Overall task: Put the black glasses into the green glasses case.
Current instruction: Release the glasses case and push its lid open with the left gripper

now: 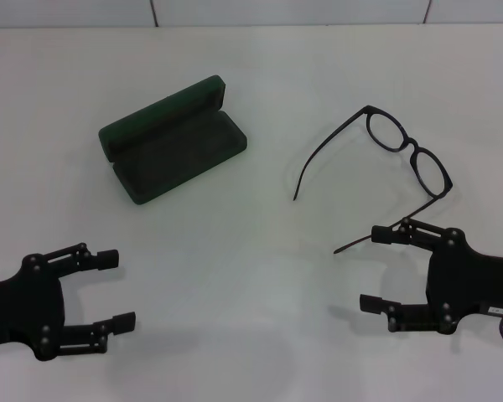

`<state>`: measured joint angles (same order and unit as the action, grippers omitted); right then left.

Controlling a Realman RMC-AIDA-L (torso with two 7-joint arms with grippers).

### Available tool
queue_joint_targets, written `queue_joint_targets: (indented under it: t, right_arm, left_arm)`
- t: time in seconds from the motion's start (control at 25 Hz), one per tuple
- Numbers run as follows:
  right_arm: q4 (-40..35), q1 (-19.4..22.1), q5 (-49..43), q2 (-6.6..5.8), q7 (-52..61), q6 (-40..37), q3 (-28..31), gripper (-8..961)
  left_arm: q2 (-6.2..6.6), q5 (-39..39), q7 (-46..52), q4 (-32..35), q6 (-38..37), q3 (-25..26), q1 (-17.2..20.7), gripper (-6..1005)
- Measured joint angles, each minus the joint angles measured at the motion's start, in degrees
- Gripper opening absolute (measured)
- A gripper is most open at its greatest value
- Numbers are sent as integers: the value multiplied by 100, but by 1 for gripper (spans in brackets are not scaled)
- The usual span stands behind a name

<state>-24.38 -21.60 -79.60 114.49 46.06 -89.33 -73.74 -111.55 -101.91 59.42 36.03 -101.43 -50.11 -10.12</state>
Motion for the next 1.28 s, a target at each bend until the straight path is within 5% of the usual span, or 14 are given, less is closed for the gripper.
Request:
queue_joint_targets:
  t: [0.52,0.76,0.92,1.28]
  right_arm:
    - [-6,-255,-40,-241,6,30,-38,868]
    - [-6,-249,-107,-218,37,31,-20,868]
    - [10,-222,-108,-168,57,-8,-29,868]
    - [53,-190,-125,-81,84,-42,-114,867]
  left_arm:
    - [57,-326,228,52,-218,-1,-154,854]
    - [39,-194,466,68,-220,71,-168,853]
    - [33,72,1709,123,-220,422,-345,852]
    - [216,-318,4176,204,175,703,-1487,849]
